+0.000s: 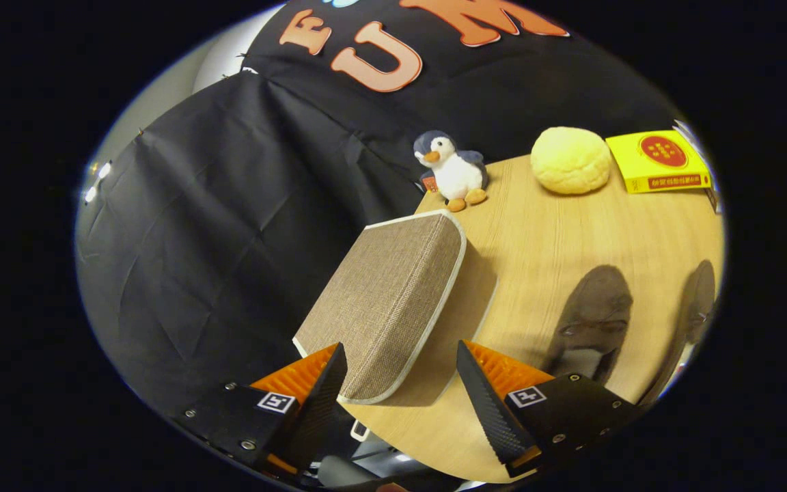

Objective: Open the storage box then place both shoes into the box .Put the left shoe in first, then the right shoe, with the right side of both shoes facing outward in a uniform manner.

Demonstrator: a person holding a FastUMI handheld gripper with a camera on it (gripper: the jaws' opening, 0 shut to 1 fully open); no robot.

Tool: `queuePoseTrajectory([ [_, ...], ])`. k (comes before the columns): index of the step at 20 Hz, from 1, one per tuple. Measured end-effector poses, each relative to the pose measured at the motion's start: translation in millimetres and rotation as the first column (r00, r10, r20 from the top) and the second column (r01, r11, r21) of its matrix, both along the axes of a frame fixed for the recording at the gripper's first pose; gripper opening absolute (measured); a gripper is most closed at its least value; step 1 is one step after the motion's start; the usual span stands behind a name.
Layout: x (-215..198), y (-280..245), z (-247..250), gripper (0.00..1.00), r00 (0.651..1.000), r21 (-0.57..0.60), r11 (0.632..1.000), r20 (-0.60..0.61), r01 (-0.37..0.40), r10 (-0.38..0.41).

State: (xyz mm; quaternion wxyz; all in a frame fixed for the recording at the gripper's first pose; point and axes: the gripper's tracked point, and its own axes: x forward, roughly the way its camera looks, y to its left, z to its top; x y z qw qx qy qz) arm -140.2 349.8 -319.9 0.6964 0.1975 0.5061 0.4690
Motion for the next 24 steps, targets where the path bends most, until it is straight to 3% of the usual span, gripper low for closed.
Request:
queuePoseTrajectory([
  [9, -14, 31, -27, 0.94, 0.97, 0.061, 0.998, -0.241, 0.024, -0.009],
  [14, -19, 46, -33, 0.93, 0.931, 0.107, 0.991, -0.363, 0.079, -0.035],
  [21, -15, 44, -25, 0.69, 0.885, 0.122, 0.982, -0.459, 0.144, -0.073],
  [24, -5, 33, -14, 0.64, 0.889, 0.112, 0.977, -0.443, 0.184, -0.117],
])
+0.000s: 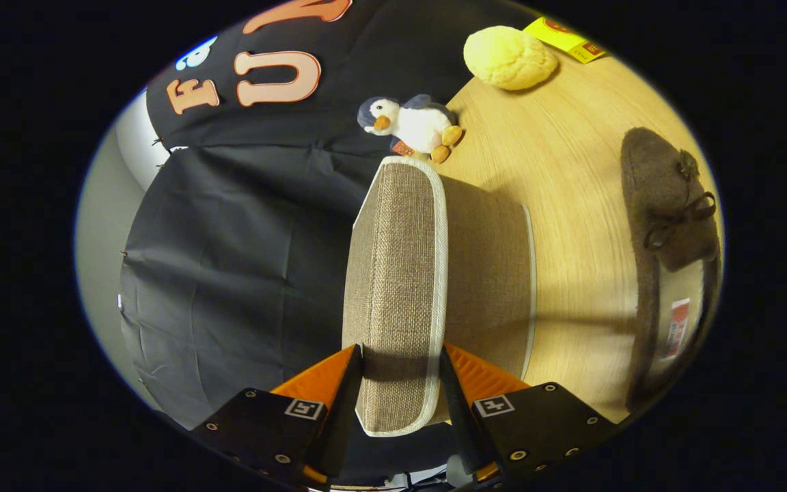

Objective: Open the storage box then place both shoes into the box .Put the left shoe in first, then the right shoe, with the right side of both shoes facing outward in a uniform manner.

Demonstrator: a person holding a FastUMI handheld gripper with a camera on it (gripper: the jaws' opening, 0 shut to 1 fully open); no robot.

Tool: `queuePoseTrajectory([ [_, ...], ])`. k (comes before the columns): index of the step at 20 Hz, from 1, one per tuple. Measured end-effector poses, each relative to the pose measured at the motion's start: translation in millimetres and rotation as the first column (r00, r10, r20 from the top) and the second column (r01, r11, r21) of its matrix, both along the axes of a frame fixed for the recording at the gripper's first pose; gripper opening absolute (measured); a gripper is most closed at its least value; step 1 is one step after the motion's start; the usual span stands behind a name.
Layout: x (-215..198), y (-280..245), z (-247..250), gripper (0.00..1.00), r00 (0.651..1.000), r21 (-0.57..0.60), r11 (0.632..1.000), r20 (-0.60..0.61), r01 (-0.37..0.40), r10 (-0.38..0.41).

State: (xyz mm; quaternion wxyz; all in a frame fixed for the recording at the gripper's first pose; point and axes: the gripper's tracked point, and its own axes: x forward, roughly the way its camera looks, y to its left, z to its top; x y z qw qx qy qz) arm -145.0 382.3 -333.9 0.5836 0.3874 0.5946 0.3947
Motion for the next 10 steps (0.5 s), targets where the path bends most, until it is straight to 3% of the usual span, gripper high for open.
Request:
queuePoseTrajectory([
  [3, 12, -8, 36, 0.61, 0.999, 0.089, 0.995, 0.004, 0.05, -0.05],
  [7, 12, -3, 75, 0.6, 0.999, 0.177, 0.983, -0.017, 0.049, -0.047],
  [10, 18, 7, 97, 0.6, 0.998, 0.2, 0.979, 0.036, 0.04, -0.048],
])
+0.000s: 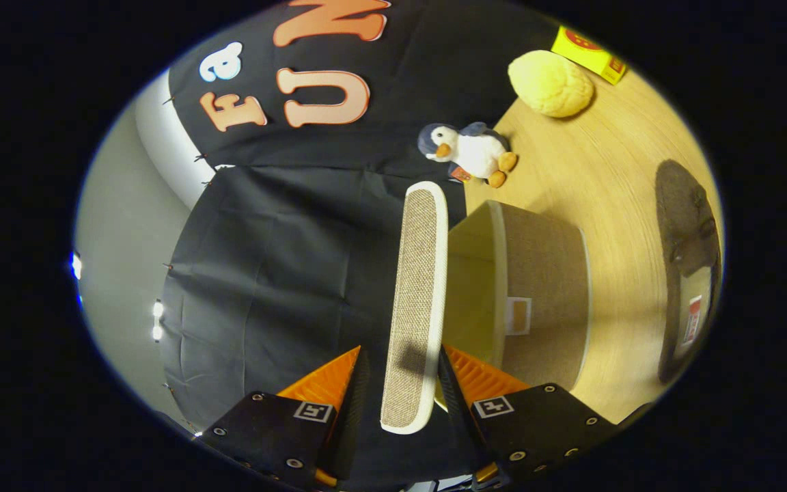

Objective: Open the storage box then place both shoes into the box .Put the left shoe in first, then the right shoe, with the right side of both shoes facing outward in a uniform manner.

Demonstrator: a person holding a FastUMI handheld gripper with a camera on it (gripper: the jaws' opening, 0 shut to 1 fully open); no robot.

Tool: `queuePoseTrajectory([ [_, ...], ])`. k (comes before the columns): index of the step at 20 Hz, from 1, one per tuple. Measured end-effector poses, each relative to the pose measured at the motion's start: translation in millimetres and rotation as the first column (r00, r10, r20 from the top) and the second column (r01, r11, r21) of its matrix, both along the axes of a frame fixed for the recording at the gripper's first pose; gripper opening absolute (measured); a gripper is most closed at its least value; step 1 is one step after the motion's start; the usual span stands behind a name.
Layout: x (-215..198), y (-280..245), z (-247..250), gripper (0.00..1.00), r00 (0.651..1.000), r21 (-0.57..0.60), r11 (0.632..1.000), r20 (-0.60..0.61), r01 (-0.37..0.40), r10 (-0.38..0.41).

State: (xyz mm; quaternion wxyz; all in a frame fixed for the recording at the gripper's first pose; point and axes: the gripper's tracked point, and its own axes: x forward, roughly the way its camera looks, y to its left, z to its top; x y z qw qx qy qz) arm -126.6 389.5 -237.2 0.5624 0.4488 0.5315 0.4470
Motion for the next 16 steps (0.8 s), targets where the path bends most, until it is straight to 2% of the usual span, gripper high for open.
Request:
queuePoseTrajectory([
  [1, 1, 8, 5, 0.51, 1.0, -0.002, 1.0, 0.017, 0.004, -0.004],
  [2, 3, 15, 10, 0.46, 0.999, -0.005, 1.0, 0.037, 0.011, -0.01],
  [3, 3, 23, 18, 0.36, 0.998, -0.003, 1.0, 0.057, 0.02, -0.019],
  [5, 2, 37, 34, 0.24, 0.997, 0.014, 1.0, 0.078, 0.014, -0.015],
  [11, -5, 79, 76, 0.1, 0.995, 0.046, 0.999, 0.096, -0.023, 0.018],
  [16, -21, 122, 82, 0.09, 0.992, 0.023, 0.998, 0.11, -0.057, 0.054],
])
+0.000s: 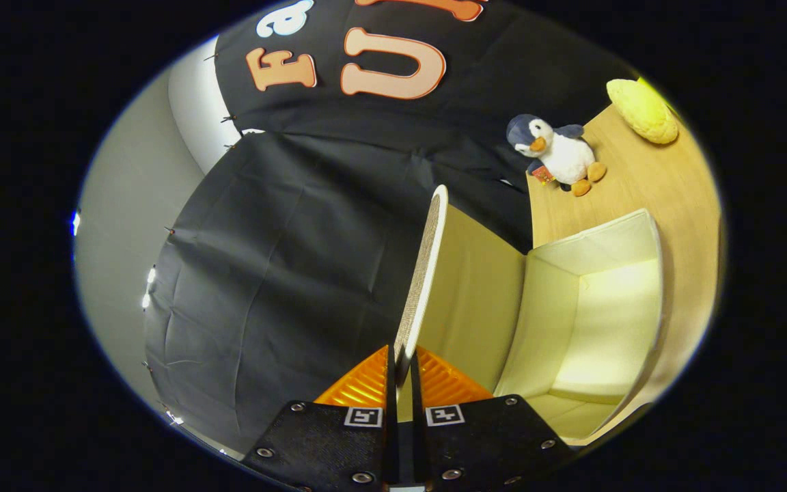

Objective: Open the storage box then place both shoes into the box .Put the left shoe in first, then the right shoe, with the right side of both shoes facing outward in a uniform manner.

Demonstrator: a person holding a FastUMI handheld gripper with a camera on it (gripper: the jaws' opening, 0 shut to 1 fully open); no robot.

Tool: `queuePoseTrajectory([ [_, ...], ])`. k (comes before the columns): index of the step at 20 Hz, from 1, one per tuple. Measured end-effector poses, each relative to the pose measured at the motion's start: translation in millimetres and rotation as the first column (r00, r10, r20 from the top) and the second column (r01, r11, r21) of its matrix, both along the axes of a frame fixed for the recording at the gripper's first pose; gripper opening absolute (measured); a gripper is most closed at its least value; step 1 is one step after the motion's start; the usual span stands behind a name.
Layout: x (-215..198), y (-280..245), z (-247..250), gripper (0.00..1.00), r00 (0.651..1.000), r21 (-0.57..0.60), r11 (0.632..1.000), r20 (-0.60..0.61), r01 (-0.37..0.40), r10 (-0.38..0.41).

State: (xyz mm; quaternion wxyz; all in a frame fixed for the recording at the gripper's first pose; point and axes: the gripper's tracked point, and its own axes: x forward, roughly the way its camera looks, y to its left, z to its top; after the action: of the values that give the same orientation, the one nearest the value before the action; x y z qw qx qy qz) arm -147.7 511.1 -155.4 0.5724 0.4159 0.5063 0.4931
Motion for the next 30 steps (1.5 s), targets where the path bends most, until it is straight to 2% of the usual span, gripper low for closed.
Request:
queuePoseTrajectory([
  [5, -15, 50, 2, 0.09, 1.0, -0.035, 0.999, 0.018, -0.013, 0.013],
  [9, -24, 76, -9, 0.1, 0.999, -0.092, 0.996, 0.035, 0.008, -0.004],
  [11, -29, 84, -24, 0.21, 0.999, -0.148, 0.989, 0.032, -0.004, 0.009],
  [13, -38, 82, -41, 0.44, 0.998, -0.2, 0.979, 0.038, -0.04, 0.048],
  [15, -36, 69, -58, 0.68, 0.995, -0.251, 0.967, 0.076, -0.037, 0.058],
  [17, -31, 54, -68, 0.8, 0.992, -0.28, 0.96, 0.116, -0.024, 0.058],
  [19, -22, 33, -76, 0.87, 0.985, -0.307, 0.952, 0.161, -0.006, 0.058],
  [26, 31, -74, -107, 0.93, 0.959, -0.416, 0.901, 0.285, 0.124, -0.001],
  [30, 60, -138, -117, 0.94, 0.933, -0.474, 0.855, 0.357, 0.211, -0.032],
])
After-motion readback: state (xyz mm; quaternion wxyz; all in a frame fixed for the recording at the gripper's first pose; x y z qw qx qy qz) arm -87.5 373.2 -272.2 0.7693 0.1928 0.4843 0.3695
